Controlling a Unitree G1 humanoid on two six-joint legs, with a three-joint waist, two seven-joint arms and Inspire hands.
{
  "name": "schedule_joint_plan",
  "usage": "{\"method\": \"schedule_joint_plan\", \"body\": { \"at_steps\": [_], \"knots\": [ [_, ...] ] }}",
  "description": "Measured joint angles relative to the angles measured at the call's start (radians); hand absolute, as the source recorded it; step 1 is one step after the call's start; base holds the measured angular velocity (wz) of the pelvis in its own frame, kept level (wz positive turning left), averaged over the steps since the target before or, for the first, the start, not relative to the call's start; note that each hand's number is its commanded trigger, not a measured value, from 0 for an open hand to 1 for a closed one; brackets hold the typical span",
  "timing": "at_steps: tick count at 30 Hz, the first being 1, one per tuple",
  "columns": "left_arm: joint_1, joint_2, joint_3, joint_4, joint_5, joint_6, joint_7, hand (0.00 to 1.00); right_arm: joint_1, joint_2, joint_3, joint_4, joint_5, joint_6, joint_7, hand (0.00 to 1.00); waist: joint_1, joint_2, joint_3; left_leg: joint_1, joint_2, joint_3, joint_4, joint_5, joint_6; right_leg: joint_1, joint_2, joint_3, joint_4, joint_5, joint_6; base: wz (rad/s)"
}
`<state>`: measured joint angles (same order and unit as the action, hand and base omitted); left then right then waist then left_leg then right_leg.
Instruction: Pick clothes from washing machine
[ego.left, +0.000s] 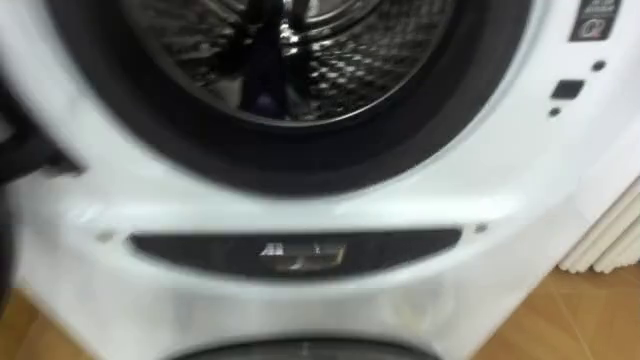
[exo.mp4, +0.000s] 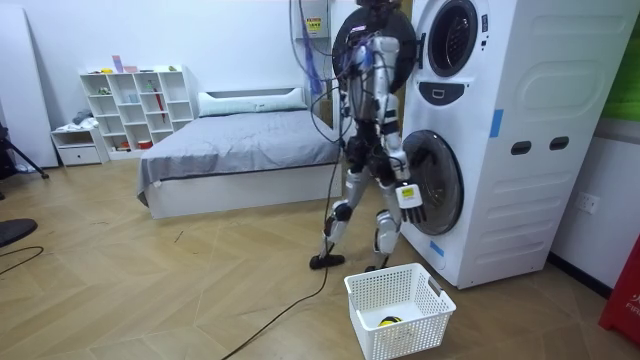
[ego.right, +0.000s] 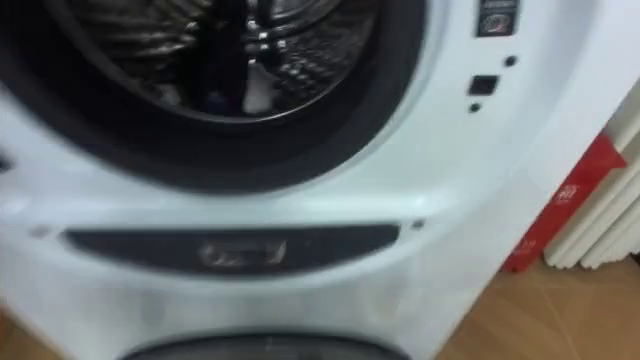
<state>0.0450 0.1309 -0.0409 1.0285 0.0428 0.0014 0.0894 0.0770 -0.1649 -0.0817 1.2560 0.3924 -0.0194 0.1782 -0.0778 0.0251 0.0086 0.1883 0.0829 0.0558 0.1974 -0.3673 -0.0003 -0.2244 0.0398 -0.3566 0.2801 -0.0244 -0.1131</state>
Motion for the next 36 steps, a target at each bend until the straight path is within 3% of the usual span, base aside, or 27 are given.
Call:
{"method": "schedule_joint_plan", "body": {
  "at_steps": [2, 3, 4, 5, 6, 7, 10, 12, 14, 16, 17, 21, 23, 24, 26, 31, 32, 36],
  "knots": [
    [0.014, 0.004, 0.001, 0.030, -0.001, -0.003, -0.007, 0.00, 0.008, 0.001, -0.001, -0.003, 0.004, -0.001, -0.001, 0.00, 0.000, -0.007, -0.0010, -0.015, -0.030, 0.004, -0.001, 0.020, 0.036, 0.014, -0.012, 0.035, -0.067, 0.081, 0.021, -0.08],
    [0.020, 0.006, 0.002, 0.052, -0.005, -0.004, -0.008, 0.00, 0.015, 0.002, -0.001, -0.004, 0.018, -0.001, -0.002, 0.00, -0.003, -0.016, -0.0038, -0.032, -0.051, 0.016, 0.003, 0.033, 0.057, 0.017, -0.024, 0.068, -0.103, 0.129, 0.047, 0.05],
    [0.026, 0.009, -0.001, 0.066, -0.009, -0.004, -0.008, 0.00, 0.019, 0.002, -0.002, -0.003, 0.048, 0.001, -0.006, 0.00, -0.003, -0.019, -0.0017, -0.050, -0.062, 0.037, 0.015, 0.045, 0.071, 0.015, -0.044, 0.098, -0.103, 0.150, 0.083, 0.20],
    [0.030, 0.010, -0.002, 0.077, -0.009, -0.004, -0.008, 0.00, 0.026, 0.003, -0.009, -0.003, 0.061, 0.001, -0.006, 0.00, -0.006, -0.018, -0.0037, -0.059, -0.061, 0.052, 0.024, 0.049, 0.072, 0.016, -0.058, 0.105, -0.069, 0.124, 0.098, 0.47],
    [0.041, 0.010, -0.002, 0.079, -0.009, -0.004, -0.007, 0.00, 0.044, 0.003, -0.029, -0.004, 0.085, 0.001, -0.006, 0.00, -0.019, -0.020, -0.0042, -0.064, -0.056, 0.092, 0.021, 0.063, 0.071, 0.024, -0.092, 0.108, 0.037, 0.043, 0.125, 0.66],
    [0.042, 0.011, -0.002, 0.078, -0.009, -0.004, -0.006, 0.00, 0.053, 0.000, -0.033, -0.004, 0.108, 0.000, -0.011, 0.00, -0.021, -0.022, -0.0035, -0.064, -0.058, 0.116, 0.007, 0.082, 0.073, 0.044, -0.126, 0.111, 0.135, -0.031, 0.133, 0.58],
    [0.048, 0.022, 0.008, 0.079, -0.009, -0.004, -0.005, 0.00, 0.071, -0.004, -0.016, -0.002, 0.102, 0.000, -0.023, 0.00, 0.003, -0.030, -0.0042, -0.062, -0.062, 0.125, 0.002, 0.102, 0.074, 0.171, -0.163, 0.145, 0.222, -0.130, 0.168, 0.06],
    [0.053, 0.023, 0.039, 0.082, -0.010, -0.004, -0.006, 0.00, 0.070, 0.000, -0.003, 0.005, 0.074, 0.000, -0.022, 0.00, 0.005, -0.040, -0.0033, -0.064, -0.065, 0.136, 0.004, 0.106, 0.069, 0.244, -0.159, 0.172, 0.169, -0.151, 0.178, -0.21],
    [0.053, 0.022, 0.057, 0.082, -0.010, -0.004, -0.006, 0.00, 0.068, 0.001, 0.025, 0.020, 0.065, 0.001, -0.022, 0.00, 0.010, -0.059, -0.0093, -0.068, -0.072, 0.155, 0.005, 0.110, 0.062, 0.277, -0.148, 0.176, 0.071, -0.159, 0.181, -0.41],
    [0.052, 0.020, 0.059, 0.084, -0.010, -0.007, -0.006, 0.00, 0.061, 0.000, 0.049, 0.022, 0.047, 0.000, -0.021, 0.00, 0.032, -0.061, -0.0126, -0.077, -0.074, 0.188, 0.005, 0.115, 0.054, 0.294, -0.140, 0.174, -0.019, -0.158, 0.180, -0.61],
    [0.050, 0.015, 0.059, 0.091, -0.011, -0.010, -0.006, 0.00, 0.055, -0.004, 0.058, 0.023, 0.028, -0.001, -0.021, 0.00, 0.032, -0.065, -0.0152, -0.085, -0.069, 0.200, 0.005, 0.118, 0.048, 0.298, -0.132, 0.168, -0.056, -0.146, 0.168, -0.38],
    [0.050, 0.010, 0.059, 0.096, -0.055, -0.019, -0.006, 0.00, 0.052, 0.002, 0.068, 0.028, 0.004, 0.000, -0.023, 0.00, 0.037, -0.063, -0.0132, -0.086, -0.049, 0.217, 0.000, 0.126, 0.033, 0.292, -0.107, 0.186, -0.077, -0.131, 0.152, -0.18],
    [0.054, 0.009, 0.066, 0.097, -0.057, -0.020, -0.010, 0.00, 0.043, 0.002, 0.069, 0.029, -0.028, 0.000, -0.023, 0.00, 0.043, -0.066, -0.0071, -0.079, -0.043, 0.218, 0.001, 0.126, 0.028, 0.294, -0.100, 0.189, -0.079, -0.130, 0.150, -0.07],
    [0.061, 0.009, 0.075, 0.097, -0.077, -0.022, -0.013, 0.00, 0.037, 0.001, 0.069, 0.029, -0.051, 0.000, -0.023, 0.00, 0.048, -0.073, 0.0002, -0.074, -0.041, 0.219, -0.001, 0.125, 0.025, 0.297, -0.096, 0.189, -0.080, -0.130, 0.150, 0.00],
    [0.075, 0.009, 0.079, 0.097, -0.113, -0.025, -0.014, 0.00, 0.032, 0.001, 0.069, 0.028, -0.066, -0.001, -0.021, 0.00, 0.052, -0.071, -0.0003, -0.076, -0.035, 0.217, 0.000, 0.122, 0.020, 0.299, -0.092, 0.185, -0.084, -0.130, 0.150, 0.02],
    [0.100, 0.011, 0.134, 0.121, -0.292, -0.025, -0.010, 0.00, 0.030, -0.002, 0.058, 0.031, -0.067, 0.001, -0.014, 0.00, 0.060, -0.067, -0.0019, -0.085, -0.028, 0.192, 0.009, 0.120, 0.013, 0.309, -0.084, 0.157, -0.099, -0.129, 0.146, 0.12],
    [0.100, 0.010, 0.149, 0.124, -0.325, -0.024, -0.009, 0.00, 0.029, -0.003, 0.058, 0.032, -0.066, 0.000, -0.015, 0.00, 0.061, -0.066, 0.0011, -0.080, -0.029, 0.187, 0.008, 0.120, 0.012, 0.308, -0.084, 0.157, -0.101, -0.129, 0.146, 0.07],
    [0.097, 0.017, 0.299, 0.131, -0.559, -0.024, -0.007, 0.00, 0.031, -0.010, -0.004, 0.037, -0.067, 0.000, -0.014, 0.00, 0.090, -0.050, 0.0044, -0.074, -0.028, 0.179, 0.000, 0.119, 0.011, 0.324, -0.083, 0.156, -0.111, -0.129, 0.146, 0.02]
  ]
}}
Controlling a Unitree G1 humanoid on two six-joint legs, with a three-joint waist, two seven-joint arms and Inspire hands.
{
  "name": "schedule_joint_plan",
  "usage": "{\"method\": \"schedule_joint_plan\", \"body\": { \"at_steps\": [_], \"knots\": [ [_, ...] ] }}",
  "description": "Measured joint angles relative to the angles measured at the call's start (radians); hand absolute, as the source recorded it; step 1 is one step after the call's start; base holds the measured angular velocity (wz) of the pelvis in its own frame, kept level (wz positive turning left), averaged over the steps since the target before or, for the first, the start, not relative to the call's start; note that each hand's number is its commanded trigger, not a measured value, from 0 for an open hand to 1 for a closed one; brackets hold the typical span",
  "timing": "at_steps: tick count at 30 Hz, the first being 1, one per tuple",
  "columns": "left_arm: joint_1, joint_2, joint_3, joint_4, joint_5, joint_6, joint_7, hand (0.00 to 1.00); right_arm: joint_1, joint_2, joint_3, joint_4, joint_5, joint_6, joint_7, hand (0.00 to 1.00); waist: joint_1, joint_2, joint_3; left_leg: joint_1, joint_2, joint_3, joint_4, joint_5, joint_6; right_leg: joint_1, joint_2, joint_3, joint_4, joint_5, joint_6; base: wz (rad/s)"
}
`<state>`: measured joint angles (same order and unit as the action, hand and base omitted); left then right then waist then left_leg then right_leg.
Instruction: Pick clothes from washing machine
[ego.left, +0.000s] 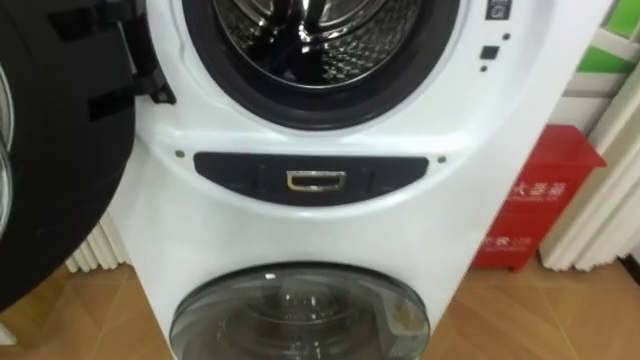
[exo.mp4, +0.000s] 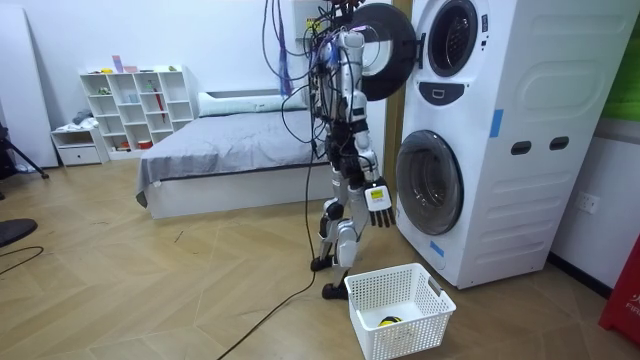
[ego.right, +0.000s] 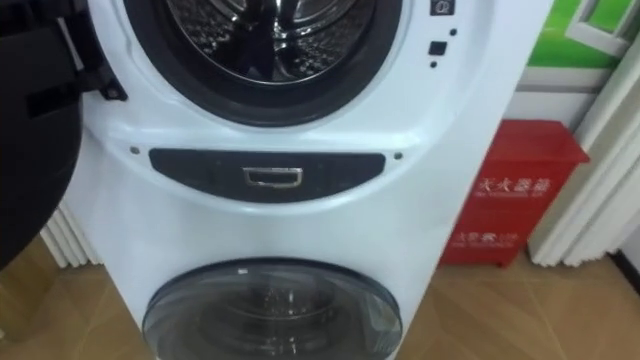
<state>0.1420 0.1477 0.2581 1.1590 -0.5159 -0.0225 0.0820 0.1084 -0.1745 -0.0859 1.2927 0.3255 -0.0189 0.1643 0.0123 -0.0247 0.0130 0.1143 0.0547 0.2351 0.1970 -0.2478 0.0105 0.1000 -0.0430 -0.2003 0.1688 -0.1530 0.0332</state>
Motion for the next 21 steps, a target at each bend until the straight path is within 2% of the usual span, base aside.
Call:
{"method": "schedule_joint_plan", "body": {
  "at_steps": [1, 2, 3, 5, 6, 7, 8, 9, 10, 12, 13, 14, 15, 16, 19, 20, 21],
  "knots": [
    [-0.001, 0.011, 0.047, -0.008, -0.079, 0.003, 0.002, 0.00, 0.004, -0.003, -0.030, -0.001, -0.008, 0.000, 0.001, 0.00, -0.003, 0.007, -0.0001, 0.000, -0.001, -0.004, 0.000, 0.000, 0.000, 0.005, 0.000, 0.000, -0.001, 0.000, 0.000, 0.12],
    [0.001, 0.017, 0.065, -0.018, -0.120, 0.006, 0.002, 0.00, 0.006, -0.007, -0.044, -0.002, -0.014, 0.000, 0.001, 0.00, -0.002, 0.010, -0.0016, 0.001, -0.002, -0.005, -0.002, 0.000, 0.000, 0.006, -0.001, -0.001, -0.001, 0.000, 0.000, 0.11],
    [0.002, 0.035, 0.103, -0.031, -0.187, 0.009, 0.000, 0.00, 0.007, -0.017, -0.073, -0.002, -0.025, 0.002, 0.002, 0.00, -0.001, 0.019, -0.0027, 0.001, -0.009, -0.011, -0.005, 0.000, 0.000, 0.006, -0.002, -0.005, -0.001, 0.000, 0.000, 0.12],
    [-0.006, 0.075, 0.135, -0.040, -0.278, 0.008, -0.010, 0.00, 0.007, -0.036, -0.106, -0.003, -0.026, 0.003, 0.000, 0.00, -0.001, 0.033, -0.0015, 0.000, -0.013, -0.021, -0.007, 0.000, 0.001, 0.005, -0.005, -0.013, -0.001, -0.001, 0.001, 0.10],
    [-0.014, 0.108, 0.143, -0.047, -0.328, 0.009, -0.013, 0.00, 0.007, -0.051, -0.106, -0.006, -0.034, 0.004, 0.000, 0.00, 0.001, 0.042, -0.0011, -0.002, -0.014, -0.023, -0.007, 0.000, 0.001, 0.006, -0.006, -0.025, -0.001, -0.001, 0.001, 0.00],
    [-0.017, 0.136, 0.145, -0.072, -0.342, 0.009, -0.021, 0.00, 0.010, -0.064, -0.105, -0.010, -0.049, 0.004, 0.001, 0.00, 0.012, 0.051, -0.0018, -0.003, -0.015, -0.023, -0.008, 0.000, 0.001, 0.005, -0.006, -0.021, 0.000, -0.001, 0.001, 0.00],
    [-0.024, 0.152, 0.152, -0.080, -0.346, 0.009, -0.034, 0.00, 0.013, -0.069, -0.106, -0.010, -0.056, 0.003, 0.001, 0.00, 0.017, 0.055, -0.0025, -0.003, -0.015, -0.025, -0.009, 0.000, 0.001, 0.006, -0.006, -0.022, 0.000, -0.001, 0.001, 0.04],
    [-0.044, 0.183, 0.172, -0.092, -0.362, 0.009, -0.056, 0.00, 0.029, -0.075, -0.113, -0.014, -0.062, 0.003, 0.001, 0.00, 0.023, 0.061, -0.0054, -0.004, -0.015, -0.030, -0.010, 0.001, 0.001, 0.007, -0.006, -0.021, 0.000, -0.001, 0.001, 0.08],
    [-0.048, 0.199, 0.173, -0.106, -0.378, 0.009, -0.064, 0.00, 0.030, -0.077, -0.117, -0.021, -0.063, 0.004, 0.002, 0.00, 0.025, 0.064, -0.0071, -0.005, -0.015, -0.034, -0.009, 0.001, 0.001, 0.008, -0.006, -0.022, 0.000, -0.001, 0.001, 0.12],
    [-0.060, 0.261, 0.180, -0.167, -0.397, 0.010, -0.094, 0.00, 0.041, -0.085, -0.159, -0.033, -0.081, 0.004, 0.004, 0.00, 0.026, 0.075, -0.0116, -0.006, -0.015, -0.036, -0.008, 0.001, 0.001, 0.008, -0.005, -0.022, 0.000, -0.001, 0.001, 0.05],
    [-0.063, 0.280, 0.200, -0.216, -0.397, 0.011, -0.098, 0.00, 0.046, -0.086, -0.180, -0.039, -0.098, 0.004, 0.005, 0.00, 0.027, 0.086, -0.0084, -0.006, -0.015, -0.037, -0.007, 0.001, 0.001, 0.008, -0.005, -0.022, -0.001, -0.001, 0.001, 0.00],
    [-0.064, 0.289, 0.210, -0.242, -0.397, 0.011, -0.103, 0.00, 0.049, -0.086, -0.187, -0.044, -0.105, 0.004, 0.005, 0.00, 0.027, 0.087, -0.0091, -0.006, -0.016, -0.037, -0.006, 0.001, 0.001, 0.008, -0.005, -0.022, 0.000, -0.001, 0.001, -0.04],
    [-0.063, 0.315, 0.213, -0.285, -0.398, 0.012, -0.119, 0.00, 0.056, -0.088, -0.197, -0.057, -0.115, 0.004, 0.009, 0.00, 0.033, 0.086, -0.0131, -0.006, -0.015, -0.035, -0.006, 0.001, 0.001, 0.006, -0.005, -0.023, 0.000, -0.001, 0.001, -0.07],
    [-0.070, 0.341, 0.213, -0.324, -0.398, 0.014, -0.134, 0.00, 0.064, -0.089, -0.200, -0.071, -0.112, 0.004, 0.015, 0.00, 0.040, 0.092, -0.0116, -0.007, -0.015, -0.035, -0.006, 0.001, 0.001, 0.004, -0.005, -0.022, 0.000, -0.001, 0.001, -0.06],
    [-0.096, 0.388, 0.209, -0.451, -0.390, 0.023, -0.139, 0.00, 0.096, -0.091, -0.200, -0.092, -0.108, 0.015, 0.021, 0.00, 0.053, 0.097, -0.0128, -0.015, -0.016, -0.043, -0.005, 0.001, 0.001, 0.002, -0.005, -0.021, -0.001, -0.001, 0.001, 0.06],
    [-0.090, 0.399, 0.207, -0.450, -0.385, 0.030, -0.139, 0.00, 0.099, -0.091, -0.200, -0.096, -0.105, 0.018, 0.021, 0.00, 0.052, 0.097, -0.0129, -0.015, -0.016, -0.043, -0.005, 0.001, 0.001, 0.002, -0.005, -0.021, -0.001, -0.001, 0.001, 0.07],
    [-0.081, 0.401, 0.211, -0.470, -0.389, 0.055, -0.138, 0.00, 0.112, -0.090, -0.204, -0.106, -0.099, 0.022, 0.021, 0.00, 0.055, 0.102, -0.0115, -0.016, -0.016, -0.044, -0.005, 0.001, 0.001, 0.002, -0.005, -0.019, -0.002, -0.001, 0.001, 0.00]
  ]
}}
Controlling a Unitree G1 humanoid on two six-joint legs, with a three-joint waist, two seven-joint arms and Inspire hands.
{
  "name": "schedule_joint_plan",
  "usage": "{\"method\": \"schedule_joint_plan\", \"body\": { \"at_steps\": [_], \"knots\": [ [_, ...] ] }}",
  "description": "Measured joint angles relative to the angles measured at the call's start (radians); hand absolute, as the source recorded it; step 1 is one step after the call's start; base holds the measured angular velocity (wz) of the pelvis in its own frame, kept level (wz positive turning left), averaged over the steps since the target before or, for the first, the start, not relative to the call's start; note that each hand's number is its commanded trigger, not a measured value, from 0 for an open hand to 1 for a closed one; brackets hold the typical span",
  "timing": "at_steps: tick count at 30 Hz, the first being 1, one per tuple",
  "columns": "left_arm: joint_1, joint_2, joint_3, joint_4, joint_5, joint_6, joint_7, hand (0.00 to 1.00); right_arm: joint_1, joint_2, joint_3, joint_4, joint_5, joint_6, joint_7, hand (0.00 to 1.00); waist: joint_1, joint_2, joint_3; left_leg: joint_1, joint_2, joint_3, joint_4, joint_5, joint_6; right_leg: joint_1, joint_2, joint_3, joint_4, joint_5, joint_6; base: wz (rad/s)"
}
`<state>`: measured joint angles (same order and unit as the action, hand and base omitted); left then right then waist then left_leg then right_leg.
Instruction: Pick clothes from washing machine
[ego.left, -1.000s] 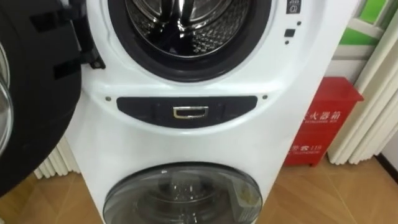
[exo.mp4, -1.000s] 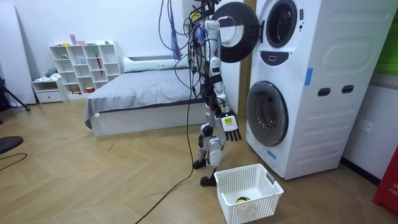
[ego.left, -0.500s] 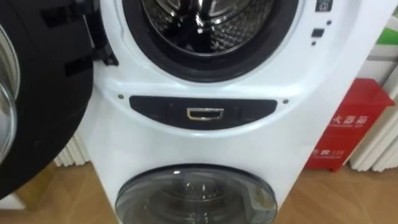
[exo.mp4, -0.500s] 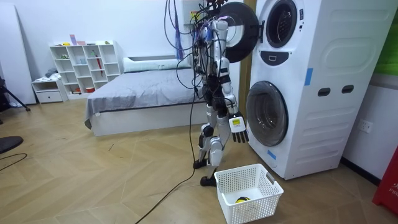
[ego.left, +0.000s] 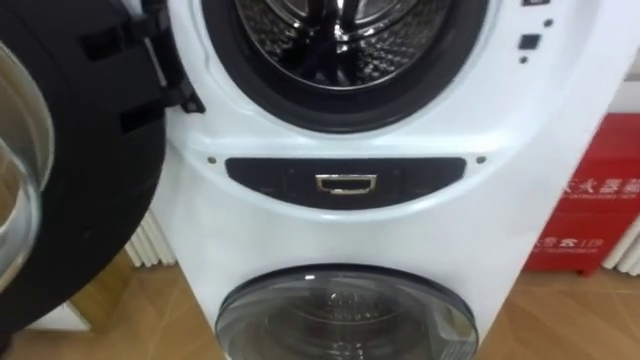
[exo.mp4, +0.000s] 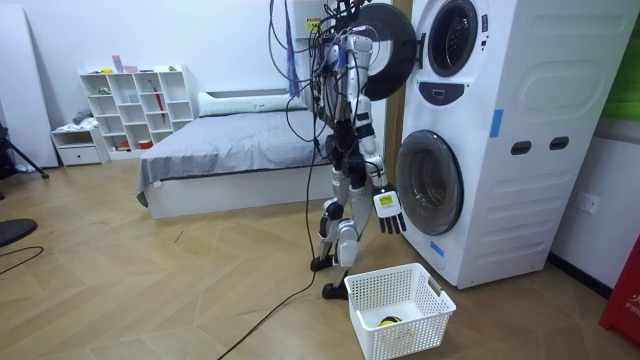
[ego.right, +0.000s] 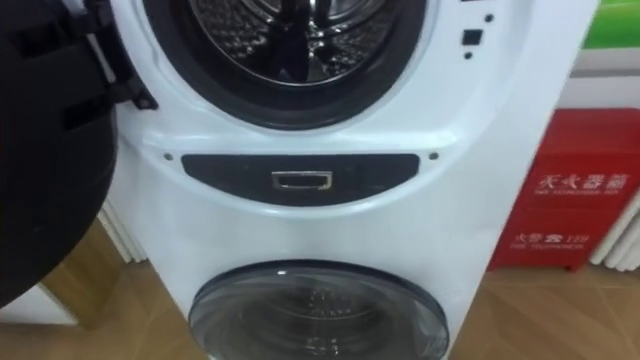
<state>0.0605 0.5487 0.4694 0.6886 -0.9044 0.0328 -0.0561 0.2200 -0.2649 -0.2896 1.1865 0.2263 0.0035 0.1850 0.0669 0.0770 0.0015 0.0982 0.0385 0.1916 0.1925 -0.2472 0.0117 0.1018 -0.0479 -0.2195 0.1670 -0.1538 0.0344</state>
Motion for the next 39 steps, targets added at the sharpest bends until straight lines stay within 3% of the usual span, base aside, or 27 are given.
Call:
{"method": "schedule_joint_plan", "body": {
  "at_steps": [3, 4, 7, 10, 14, 16, 19, 22, 24, 26, 28, 29, 30, 31, 34, 38, 39],
  "knots": [
    [0.003, 0.002, 0.001, -0.087, 0.016, 0.080, 0.004, 0.00, 0.045, 0.005, -0.049, -0.033, -0.006, 0.019, 0.004, 0.00, 0.027, -0.002, -0.0014, -0.003, 0.001, -0.007, 0.006, 0.000, 0.000, -0.002, 0.000, 0.000, 0.000, 0.000, 0.000, 0.07],
    [0.003, 0.004, 0.001, -0.090, 0.016, 0.088, 0.004, 0.00, 0.047, 0.005, -0.066, -0.033, -0.010, 0.020, 0.003, 0.00, 0.030, -0.001, -0.0011, -0.003, 0.001, -0.008, 0.007, 0.000, 0.000, -0.002, 0.000, 0.000, -0.001, 0.000, 0.000, 0.00],
    [-0.004, 0.048, 0.001, -0.108, 0.052, 0.165, 0.008, 0.00, 0.069, 0.004, -0.109, -0.058, -0.042, 0.020, 0.003, 0.00, 0.053, 0.001, -0.0013, -0.014, 0.002, -0.011, 0.011, 0.000, 0.000, 0.000, 0.003, -0.001, -0.018, 0.001, -0.001, -0.01],
    [-0.016, 0.071, 0.000, -0.140, 0.094, 0.238, 0.020, 0.00, 0.088, 0.005, -0.132, -0.068, -0.071, 0.025, 0.001, 0.00, 0.079, 0.003, -0.0016, -0.019, 0.002, -0.012, 0.013, 0.000, -0.001, -0.004, 0.005, 0.002, -0.026, 0.001, -0.001, -0.01],
    [-0.016, 0.079, 0.001, -0.173, 0.095, 0.288, 0.049, 0.00, 0.095, 0.005, -0.156, -0.073, -0.081, 0.051, 0.004, 0.00, 0.094, 0.003, -0.0018, -0.021, 0.002, -0.013, 0.013, 0.000, -0.001, -0.004, 0.005, 0.010, -0.031, 0.001, -0.001, -0.02],
    [-0.016, 0.101, 0.000, -0.202, 0.131, 0.331, 0.057, 0.00, 0.097, 0.003, -0.181, -0.087, -0.102, 0.063, 0.007, 0.00, 0.109, 0.000, -0.0037, -0.020, 0.002, -0.015, 0.013, 0.000, -0.001, -0.005, 0.006, 0.014, -0.031, 0.001, -0.001, -0.07],
    [-0.016, 0.110, -0.001, -0.207, 0.145, 0.338, 0.066, 0.00, 0.095, 0.003, -0.192, -0.102, -0.117, 0.061, 0.007, 0.00, 0.104, -0.005, -0.0063, -0.017, 0.001, -0.026, 0.013, 0.000, -0.001, -0.004, 0.006, 0.014, -0.032, 0.001, -0.001, 0.02],
    [-0.016, 0.111, -0.001, -0.256, 0.247, 0.345, 0.071, 0.00, 0.097, 0.004, -0.188, -0.100, -0.136, 0.064, 0.016, 0.00, 0.101, -0.016, -0.0105, -0.015, 0.001, -0.040, 0.013, 0.000, -0.001, 0.000, 0.007, 0.017, -0.032, 0.001, -0.001, 0.10],
    [-0.016, 0.111, -0.003, -0.310, 0.353, 0.353, 0.078, 0.00, 0.095, 0.004, -0.189, -0.103, -0.169, 0.064, 0.015, 0.00, 0.094, -0.027, -0.0061, -0.014, 0.001, -0.050, 0.015, 0.000, -0.001, 0.004, 0.007, 0.024, -0.032, 0.001, -0.001, 0.21],
    [-0.016, 0.109, -0.006, -0.375, 0.407, 0.362, 0.102, 0.00, 0.096, 0.008, -0.181, -0.101, -0.174, 0.063, 0.014, 0.00, 0.085, -0.042, 0.0048, -0.020, 0.001, -0.066, 0.026, 0.000, -0.001, 0.012, 0.007, 0.018, -0.032, 0.001, -0.001, 0.34],
    [-0.012, 0.094, -0.038, -0.518, 0.530, 0.366, 0.143, 0.00, 0.101, 0.016, -0.162, -0.099, -0.198, 0.064, 0.014, 0.00, 0.074, -0.061, 0.0155, -0.051, 0.001, -0.102, 0.049, -0.001, -0.002, 0.011, 0.004, 0.028, -0.028, 0.003, -0.004, 0.60],
    [-0.011, 0.087, -0.040, -0.544, 0.540, 0.366, 0.147, 0.00, 0.100, 0.018, -0.162, -0.099, -0.199, 0.064, 0.015, 0.00, 0.074, -0.064, 0.0171, -0.056, 0.000, -0.108, 0.049, 0.000, -0.001, 0.010, 0.003, 0.030, -0.028, 0.003, -0.004, 0.56],
    [-0.007, 0.062, -0.043, -0.580, 0.568, 0.368, 0.156, 0.00, 0.094, 0.021, -0.146, -0.095, -0.200, 0.061, 0.016, 0.00, 0.071, -0.065, 0.0178, -0.066, -0.002, -0.119, 0.057, -0.001, 0.000, 0.010, 0.002, 0.024, -0.028, 0.004, -0.002, 0.44],
    [0.021, 0.019, -0.039, -0.638, 0.600, 0.368, 0.180, 0.00, 0.085, 0.027, -0.128, -0.092, -0.201, 0.060, 0.021, 0.00, 0.057, -0.065, 0.0179, -0.079, -0.006, -0.139, 0.069, -0.002, 0.003, 0.012, 0.001, 0.014, -0.030, 0.006, -0.002, 0.44],
    [0.068, -0.053, -0.066, -0.755, 0.673, 0.381, 0.204, 0.00, 0.065, 0.032, -0.073, -0.043, -0.194, 0.061, 0.040, 0.00, 0.037, -0.064, 0.0184, -0.104, -0.018, -0.183, 0.097, -0.002, 0.008, 0.018, -0.003, 0.026, -0.029, 0.007, -0.001, 0.49],
    [0.146, -0.128, -0.083, -0.888, 0.725, 0.387, 0.209, 0.00, 0.034, 0.033, -0.004, -0.014, -0.184, 0.059, 0.046, 0.00, 0.021, -0.063, 0.0190, -0.124, -0.031, -0.212, 0.113, 0.003, 0.018, 0.016, -0.013, 0.028, -0.025, 0.008, -0.001, 0.31],
    [0.159, -0.159, -0.089, -0.917, 0.735, 0.387, 0.216, 0.00, 0.021, 0.033, 0.013, -0.002, -0.173, 0.050, 0.046, 0.00, 0.016, -0.062, 0.0196, -0.124, -0.036, -0.219, 0.114, 0.006, 0.022, 0.018, -0.017, 0.027, -0.023, 0.008, -0.001, 0.19]
  ]
}}
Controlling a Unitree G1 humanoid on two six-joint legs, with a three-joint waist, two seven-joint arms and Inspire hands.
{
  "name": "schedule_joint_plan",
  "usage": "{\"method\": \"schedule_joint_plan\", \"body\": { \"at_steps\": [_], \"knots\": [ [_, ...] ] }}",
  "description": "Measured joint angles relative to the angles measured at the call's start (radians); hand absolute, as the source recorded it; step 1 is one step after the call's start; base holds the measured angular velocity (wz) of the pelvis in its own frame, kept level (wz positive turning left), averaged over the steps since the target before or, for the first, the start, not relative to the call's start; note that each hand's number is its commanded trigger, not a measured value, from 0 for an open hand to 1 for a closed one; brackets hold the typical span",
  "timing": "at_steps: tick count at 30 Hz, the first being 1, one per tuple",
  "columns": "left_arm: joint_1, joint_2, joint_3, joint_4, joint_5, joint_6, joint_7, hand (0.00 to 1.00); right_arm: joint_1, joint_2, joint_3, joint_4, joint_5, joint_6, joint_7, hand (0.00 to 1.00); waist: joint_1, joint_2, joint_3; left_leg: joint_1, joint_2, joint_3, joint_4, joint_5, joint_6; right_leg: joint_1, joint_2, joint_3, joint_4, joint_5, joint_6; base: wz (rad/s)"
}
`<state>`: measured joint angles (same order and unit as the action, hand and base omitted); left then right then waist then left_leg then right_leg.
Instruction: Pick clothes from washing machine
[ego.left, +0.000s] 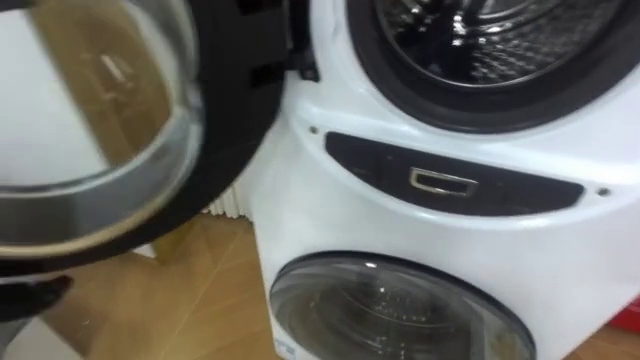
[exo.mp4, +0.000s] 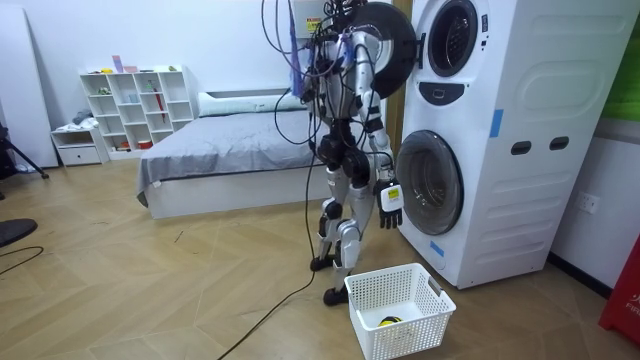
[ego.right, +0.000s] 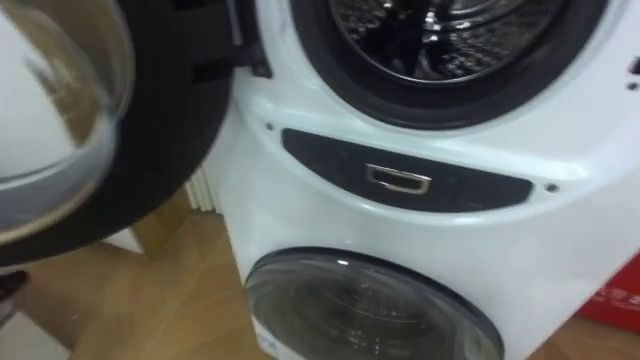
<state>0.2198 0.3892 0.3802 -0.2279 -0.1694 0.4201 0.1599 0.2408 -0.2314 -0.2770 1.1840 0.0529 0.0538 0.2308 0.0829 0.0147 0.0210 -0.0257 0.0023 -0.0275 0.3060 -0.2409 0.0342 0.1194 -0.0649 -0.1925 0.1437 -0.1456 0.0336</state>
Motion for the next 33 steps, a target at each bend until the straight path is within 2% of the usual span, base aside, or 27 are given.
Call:
{"method": "schedule_joint_plan", "body": {
  "at_steps": [1, 6, 9, 13, 18, 21, 23, 24, 26, 30, 31, 33],
  "knots": [
    [0.001, -0.023, -0.010, -0.017, 0.013, 0.000, 0.003, 0.00, -0.019, 0.000, 0.019, 0.026, 0.017, -0.007, -0.001, 0.00, -0.001, 0.000, 0.0001, 0.000, -0.003, -0.004, 0.000, 0.003, 0.004, 0.000, -0.003, -0.002, 0.008, 0.000, 0.000, 0.18],
    [0.028, -0.058, -0.040, -0.065, 0.023, 0.000, 0.006, 0.00, -0.057, -0.002, 0.073, 0.074, 0.075, -0.039, -0.010, 0.00, -0.017, -0.002, -0.0002, -0.011, -0.021, -0.012, 0.001, 0.014, 0.020, -0.002, -0.020, -0.003, 0.008, 0.006, 0.010, 0.09],
    [0.028, -0.061, -0.057, -0.072, 0.023, 0.000, 0.006, 0.00, -0.062, -0.002, 0.098, 0.087, 0.137, -0.055, -0.010, 0.00, -0.034, -0.003, -0.0001, -0.020, -0.033, -0.028, 0.003, 0.025, 0.029, -0.004, -0.028, -0.004, 0.007, 0.016, 0.022, 0.11],
    [0.028, -0.062, -0.071, -0.082, 0.024, -0.002, 0.006, 0.00, -0.068, -0.003, 0.129, 0.101, 0.187, -0.079, -0.009, 0.00, -0.046, -0.004, -0.0001, -0.037, -0.037, -0.030, 0.003, 0.036, 0.036, -0.019, -0.032, -0.008, 0.007, 0.035, 0.028, 0.01],
    [0.028, -0.074, -0.097, -0.097, 0.060, -0.007, 0.008, 0.00, -0.071, -0.008, 0.150, 0.112, 0.248, -0.087, -0.014, 0.00, -0.052, -0.005, -0.0006, -0.060, -0.051, -0.030, 0.003, 0.051, 0.046, -0.036, -0.044, -0.023, 0.006, 0.041, 0.030, 0.02],
    [0.028, -0.104, -0.118, -0.111, 0.115, -0.007, 0.026, 0.00, -0.073, -0.010, 0.170, 0.115, 0.272, -0.090, -0.025, 0.00, -0.052, -0.005, -0.0006, -0.067, -0.053, -0.029, 0.010, 0.054, 0.048, -0.040, -0.047, -0.028, 0.007, 0.047, 0.032, 0.01],
    [0.028, -0.121, -0.130, -0.114, 0.144, -0.010, 0.032, 0.00, -0.074, -0.010, 0.178, 0.115, 0.271, -0.101, -0.025, 0.00, -0.052, -0.004, -0.0005, -0.070, -0.053, -0.025, 0.017, 0.055, 0.049, -0.042, -0.047, -0.030, 0.007, 0.048, 0.033, -0.02],
    [0.028, -0.142, -0.135, -0.120, 0.159, -0.010, 0.044, 0.00, -0.076, -0.010, 0.180, 0.116, 0.269, -0.110, -0.024, 0.00, -0.053, -0.005, -0.0006, -0.070, -0.052, -0.017, 0.017, 0.057, 0.050, -0.045, -0.049, -0.030, 0.009, 0.049, 0.034, -0.07],
    [0.028, -0.161, -0.152, -0.125, 0.164, -0.010, 0.070, 0.00, -0.082, -0.008, 0.198, 0.124, 0.272, -0.122, -0.026, 0.00, -0.053, -0.005, -0.0010, -0.073, -0.054, -0.014, 0.016, 0.063, 0.052, -0.049, -0.052, -0.030, 0.008, 0.051, 0.036, -0.07],
    [0.028, -0.192, -0.199, -0.140, 0.160, -0.011, 0.109, 0.00, -0.093, -0.004, 0.220, 0.137, 0.305, -0.142, -0.046, 0.00, -0.056, -0.008, -0.0024, -0.080, -0.056, -0.007, 0.015, 0.077, 0.048, -0.054, -0.057, -0.027, 0.004, 0.061, 0.035, 0.00],
    [0.028, -0.201, -0.210, -0.142, 0.158, -0.011, 0.115, 0.00, -0.100, -0.003, 0.220, 0.141, 0.305, -0.143, -0.046, 0.00, -0.060, -0.010, -0.0024, -0.082, -0.057, -0.003, 0.015, 0.081, 0.048, -0.054, -0.057, -0.014, -0.004, 0.061, 0.035, 0.00],
    [0.028, -0.203, -0.234, -0.145, 0.159, -0.011, 0.117, 0.00, -0.110, 0.004, 0.229, 0.142, 0.304, -0.143, -0.046, 0.00, -0.064, -0.016, -0.0029, -0.086, -0.056, 0.018, 0.014, 0.091, 0.045, -0.059, -0.058, 0.000, -0.010, 0.047, 0.047, 0.11]
  ]
}}
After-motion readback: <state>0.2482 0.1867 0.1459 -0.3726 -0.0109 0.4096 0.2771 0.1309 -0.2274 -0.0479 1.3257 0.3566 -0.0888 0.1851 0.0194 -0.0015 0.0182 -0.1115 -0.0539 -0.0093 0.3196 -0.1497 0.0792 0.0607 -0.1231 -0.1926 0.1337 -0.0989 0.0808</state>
